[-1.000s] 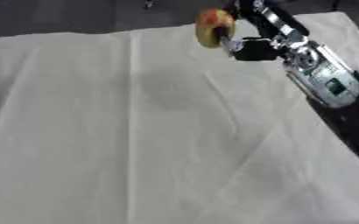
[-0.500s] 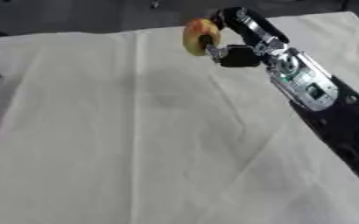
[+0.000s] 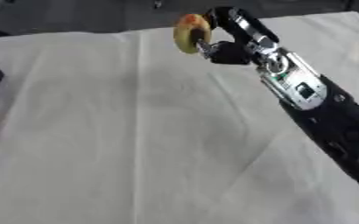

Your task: Pick up the objects with one hand, pass them to the other hand, and then place them into the box on the other side of the table.

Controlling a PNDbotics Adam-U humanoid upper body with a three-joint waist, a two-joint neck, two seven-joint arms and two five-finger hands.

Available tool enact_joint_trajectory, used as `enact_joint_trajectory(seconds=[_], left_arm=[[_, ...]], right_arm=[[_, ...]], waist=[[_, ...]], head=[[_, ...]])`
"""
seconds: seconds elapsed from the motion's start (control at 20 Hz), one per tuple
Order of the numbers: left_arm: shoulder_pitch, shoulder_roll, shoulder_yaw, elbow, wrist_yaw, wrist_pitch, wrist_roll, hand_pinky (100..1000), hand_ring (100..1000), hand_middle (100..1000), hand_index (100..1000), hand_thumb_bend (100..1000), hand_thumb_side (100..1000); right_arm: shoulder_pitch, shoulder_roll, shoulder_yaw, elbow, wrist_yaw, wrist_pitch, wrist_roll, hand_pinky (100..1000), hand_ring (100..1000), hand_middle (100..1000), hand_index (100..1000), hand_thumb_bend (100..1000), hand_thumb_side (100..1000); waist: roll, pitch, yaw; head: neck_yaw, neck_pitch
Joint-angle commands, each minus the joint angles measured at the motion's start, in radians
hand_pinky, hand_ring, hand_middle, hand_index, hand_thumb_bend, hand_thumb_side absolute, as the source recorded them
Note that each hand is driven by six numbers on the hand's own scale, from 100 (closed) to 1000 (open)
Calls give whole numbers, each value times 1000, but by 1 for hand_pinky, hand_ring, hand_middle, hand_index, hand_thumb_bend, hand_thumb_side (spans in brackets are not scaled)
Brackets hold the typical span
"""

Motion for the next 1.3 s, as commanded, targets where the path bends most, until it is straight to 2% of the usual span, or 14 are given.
enact_joint_trajectory(seconds=[0.05, 0.4, 1.05, 1.3], left_arm=[[-42, -12, -35, -6, -26, 22, -61, 805, 696, 701, 822, 100, 606], [-87, -87, -115, 49, -94, 50, -160, 811, 713, 719, 838, 100, 595], [-108, -158, -167, 63, -127, 96, -156, 818, 717, 721, 854, 100, 612], [-110, -180, -178, 61, -136, 95, -160, 826, 724, 724, 853, 188, 610]], right_arm=[[-22, -12, 2, -28, -8, 2, 0, 922, 596, 423, 565, 100, 244], [-30, -6, 25, -72, -20, -10, 6, 921, 595, 423, 564, 100, 222], [-36, 1, 42, -111, 4, -35, 11, 918, 591, 423, 564, 100, 160], [-38, 5, 49, -125, 21, -53, 15, 916, 591, 423, 564, 100, 120]], waist=[[11, -33, -1], [15, -31, -6], [21, -24, -9], [20, -21, -8]], head=[[0, 7], [1, 10], [0, 3], [-1, 6]])
